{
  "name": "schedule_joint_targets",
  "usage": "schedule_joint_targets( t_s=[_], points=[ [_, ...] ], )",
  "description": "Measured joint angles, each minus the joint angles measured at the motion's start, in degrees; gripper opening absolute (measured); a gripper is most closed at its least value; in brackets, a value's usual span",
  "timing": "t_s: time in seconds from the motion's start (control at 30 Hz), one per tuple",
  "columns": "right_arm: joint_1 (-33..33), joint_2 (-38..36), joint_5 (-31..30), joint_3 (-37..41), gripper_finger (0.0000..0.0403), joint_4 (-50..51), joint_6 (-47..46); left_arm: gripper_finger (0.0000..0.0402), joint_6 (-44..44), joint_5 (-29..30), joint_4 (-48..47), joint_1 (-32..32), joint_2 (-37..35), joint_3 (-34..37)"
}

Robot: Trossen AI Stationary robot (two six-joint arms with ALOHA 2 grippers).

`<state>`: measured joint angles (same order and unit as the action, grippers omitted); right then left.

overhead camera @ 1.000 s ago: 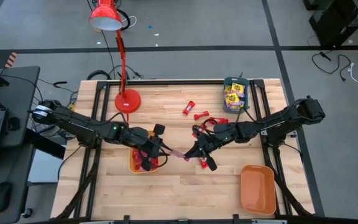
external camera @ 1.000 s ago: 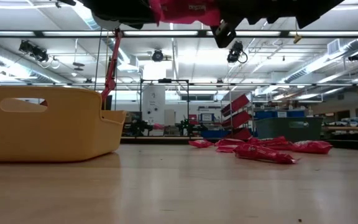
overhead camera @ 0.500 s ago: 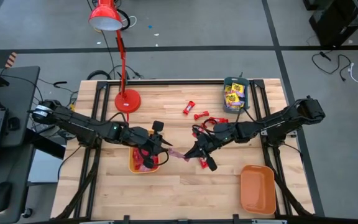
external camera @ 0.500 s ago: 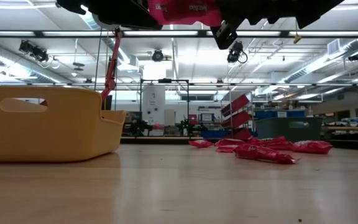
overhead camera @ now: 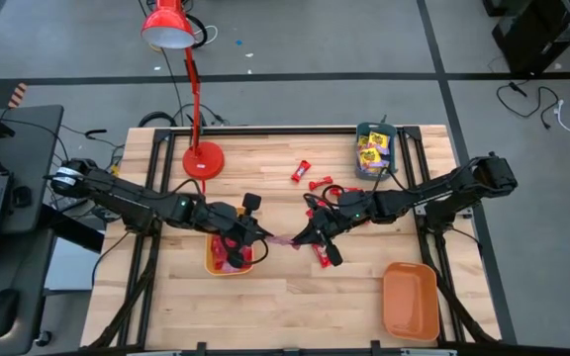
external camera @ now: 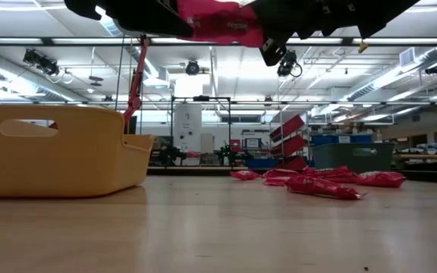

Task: Sort candy
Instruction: Put the red candy pack into the yellow bin

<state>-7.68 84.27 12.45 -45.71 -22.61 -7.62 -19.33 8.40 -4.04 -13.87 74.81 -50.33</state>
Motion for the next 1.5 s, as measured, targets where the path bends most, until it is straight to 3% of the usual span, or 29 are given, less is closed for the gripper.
schedule_joint_targets(
  t_s=[0.4,0.63,0.8,0.97,1.23,1.5],
  points=[
    [0.7,0.0,-0.6,0.0,0.0094,4.2,-0.3,0.0001,2.9,1.4,-6.6,-0.1,-3.8,0.0],
    [2.7,0.0,-2.5,0.0,0.0106,7.9,-0.3,0.0001,14.8,0.6,-28.6,-0.4,-8.3,-4.2],
    [3.8,0.0,-2.5,0.0,0.0104,7.4,1.7,0.0000,23.1,-5.5,-44.7,-0.5,-8.5,-11.7],
    [4.1,0.0,-2.5,0.0,0.0104,7.7,2.2,0.0000,25.1,-8.4,-54.7,-0.5,-8.3,-13.2],
    [4.1,0.0,-2.5,0.0,0.0103,7.8,2.9,0.0000,30.1,-14.4,-56.2,-0.3,-7.0,-13.2],
    [4.0,0.0,-2.5,0.0,0.0103,8.1,2.9,0.0000,31.3,-11.3,-52.9,1.0,-6.9,-8.7]
  ],
)
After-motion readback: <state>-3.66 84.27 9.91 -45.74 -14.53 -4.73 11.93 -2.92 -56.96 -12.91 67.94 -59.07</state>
